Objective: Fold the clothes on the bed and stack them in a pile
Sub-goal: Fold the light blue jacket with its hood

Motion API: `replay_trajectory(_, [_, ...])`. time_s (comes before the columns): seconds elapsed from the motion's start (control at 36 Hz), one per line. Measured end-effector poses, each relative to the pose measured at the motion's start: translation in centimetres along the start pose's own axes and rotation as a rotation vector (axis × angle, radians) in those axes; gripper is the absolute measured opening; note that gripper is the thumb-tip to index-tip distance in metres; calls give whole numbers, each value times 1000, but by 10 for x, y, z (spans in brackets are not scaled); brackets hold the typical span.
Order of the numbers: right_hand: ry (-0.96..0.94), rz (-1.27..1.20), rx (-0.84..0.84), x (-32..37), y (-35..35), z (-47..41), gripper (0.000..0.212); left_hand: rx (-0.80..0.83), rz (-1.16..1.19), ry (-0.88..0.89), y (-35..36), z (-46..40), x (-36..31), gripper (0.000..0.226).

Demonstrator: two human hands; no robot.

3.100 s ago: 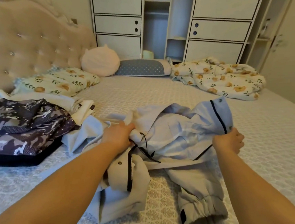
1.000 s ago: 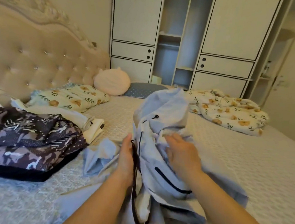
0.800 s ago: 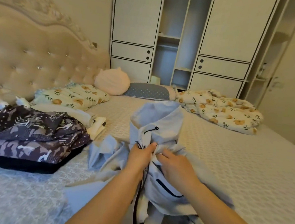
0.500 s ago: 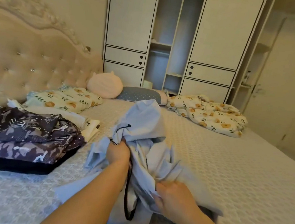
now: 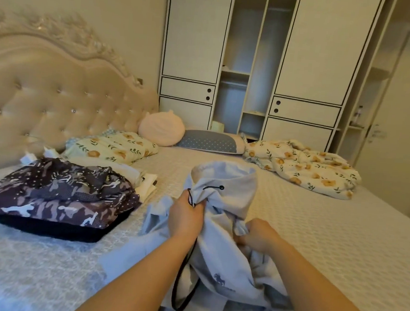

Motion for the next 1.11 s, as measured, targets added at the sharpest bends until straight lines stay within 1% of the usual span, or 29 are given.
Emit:
replay_trajectory(0.08, [7,52,-90,4,-24,6,38,-48,-93,-14,-9,-10,2,16])
replay_trajectory(0.14, [3,119,-153,11,-54,17,43,-77,-153,-10,-14,-18,0,21])
replay_trajectory(0.19, [-66,174,-265,26,-88,32,45,-98,-222,-12,-16,-23,-3,25])
replay_trajectory(0.25, [-235,161,-517,52,-123,49,45,-100,-287,-11,-12,-25,-10,30])
replay_trajectory(0.31, [-482,90,-772,81,-139,70,38,-94,-294,2,-5,-25,-21,32])
replay_trajectory(0.33, [-544,13,-838,91,-140,77,34,-90,-271,5,-2,-25,-27,31])
replay_trajectory(0.36, [-525,-50,-845,94,-139,77,32,-76,-237,-4,0,-26,-32,32])
replay_trajectory(0.39, [-436,-70,-799,90,-135,71,31,-43,-198,-29,3,-27,-35,34])
replay_trajectory(0.44, [-188,5,-648,68,-124,56,33,60,-142,-83,8,-28,-36,42])
replay_trajectory(0.47, [-104,22,-594,56,-121,51,33,110,-131,-98,11,-28,-35,48])
replay_trajectory(0.5, [-66,11,-587,48,-121,50,33,146,-131,-106,13,-28,-33,54])
replay_trajectory(0.56, [-95,-74,-631,43,-120,50,33,167,-124,-99,15,-28,-33,63])
replay_trajectory(0.61, [-151,-200,-625,47,-113,47,38,192,-59,-68,19,-25,-36,57])
replay_trajectory(0.64, [-163,-230,-598,51,-108,47,44,209,20,-74,21,-21,-38,52])
replay_trajectory(0.67, [-155,-194,-566,54,-103,46,50,230,142,-125,22,-18,-38,47])
replay_trajectory(0.72, [-108,3,-492,55,-95,47,58,282,405,-242,26,-11,-33,39])
replay_trajectory(0.75, [-69,125,-441,54,-93,47,60,305,448,-254,28,-11,-28,33])
replay_trajectory(0.78, [-20,258,-377,51,-92,49,59,338,425,-221,29,-10,-23,35])
replay_trajectory(0.83, [85,488,-234,44,-89,53,48,444,360,-120,33,-3,-9,58])
replay_trajectory(0.86, [117,553,-195,41,-89,53,40,500,294,-82,34,3,-2,66])
replay_trajectory(0.89, [124,584,-186,39,-88,53,32,530,190,-45,37,8,7,66])
replay_trajectory(0.92, [117,588,-199,36,-89,53,24,547,56,9,41,12,13,62])
replay_trajectory(0.94, [102,575,-226,33,-89,53,17,576,-130,83,45,16,18,55])
replay_trajectory(0.97, [83,548,-258,30,-90,52,14,618,-315,153,49,20,20,50])
replay_trajectory(1.0, [68,507,-285,27,-91,52,16,637,-466,196,51,22,22,49])
replay_trajectory(1.03, [60,454,-305,24,-92,53,20,637,-558,207,53,24,24,48])
replay_trajectory(1.11, [35,248,-339,17,-91,54,33,618,-689,186,57,26,20,39])
Point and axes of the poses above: each hand's wrist, its own z-axis away from the middle knuckle, its own y-axis out of the palm, x = y × z, the point moved 5 cm from there along -z, towards the middle knuckle, and after that the axes turned 11 degrees about -z, right-handed, at the moved point
